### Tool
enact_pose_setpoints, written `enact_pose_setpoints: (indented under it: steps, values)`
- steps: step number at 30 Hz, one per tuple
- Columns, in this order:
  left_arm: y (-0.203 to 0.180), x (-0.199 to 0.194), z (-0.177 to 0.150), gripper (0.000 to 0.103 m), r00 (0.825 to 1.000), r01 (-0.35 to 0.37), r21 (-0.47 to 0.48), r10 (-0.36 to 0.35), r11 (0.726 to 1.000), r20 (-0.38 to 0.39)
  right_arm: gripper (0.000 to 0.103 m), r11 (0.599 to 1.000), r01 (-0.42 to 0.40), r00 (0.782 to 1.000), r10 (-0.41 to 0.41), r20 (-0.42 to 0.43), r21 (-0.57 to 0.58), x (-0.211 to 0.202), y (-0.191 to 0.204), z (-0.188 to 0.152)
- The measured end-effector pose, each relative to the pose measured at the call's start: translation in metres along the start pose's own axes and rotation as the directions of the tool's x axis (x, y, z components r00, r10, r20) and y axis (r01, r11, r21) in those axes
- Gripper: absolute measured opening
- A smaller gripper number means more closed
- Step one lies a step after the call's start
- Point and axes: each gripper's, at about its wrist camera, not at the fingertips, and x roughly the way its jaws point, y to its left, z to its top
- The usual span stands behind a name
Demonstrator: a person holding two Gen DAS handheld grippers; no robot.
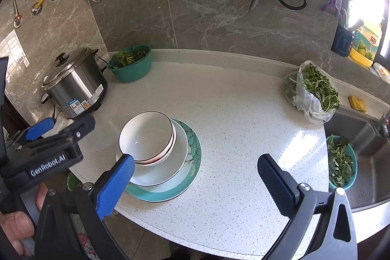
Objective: Organize plates and bowls
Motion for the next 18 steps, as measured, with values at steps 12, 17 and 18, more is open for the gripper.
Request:
enact_pose_setpoints:
  steps: [12,17,18]
  values:
    - [-0.009,-0.005,0.007,0.103,1.0,0.006,-0.001,-0.006,1.0,-0.002,0.103,1.0,0.008,1.0,-0.008,-0.007,0.008,0.001,-0.001,-0.002]
    - [-0.011,0.0,0.004,0.103,1.0,-0.008,-0.002,0.008,1.0,-0.024,0.103,1.0,0.012,1.0,-0.012,-0.009,0.012,0.002,-0.003,-0.001]
    - [-0.011,0.001,0.003,0.103,1.0,-0.009,-0.004,0.008,1.0,-0.026,0.103,1.0,0.013,1.0,-0.013,-0.01,0.013,0.002,-0.003,-0.002]
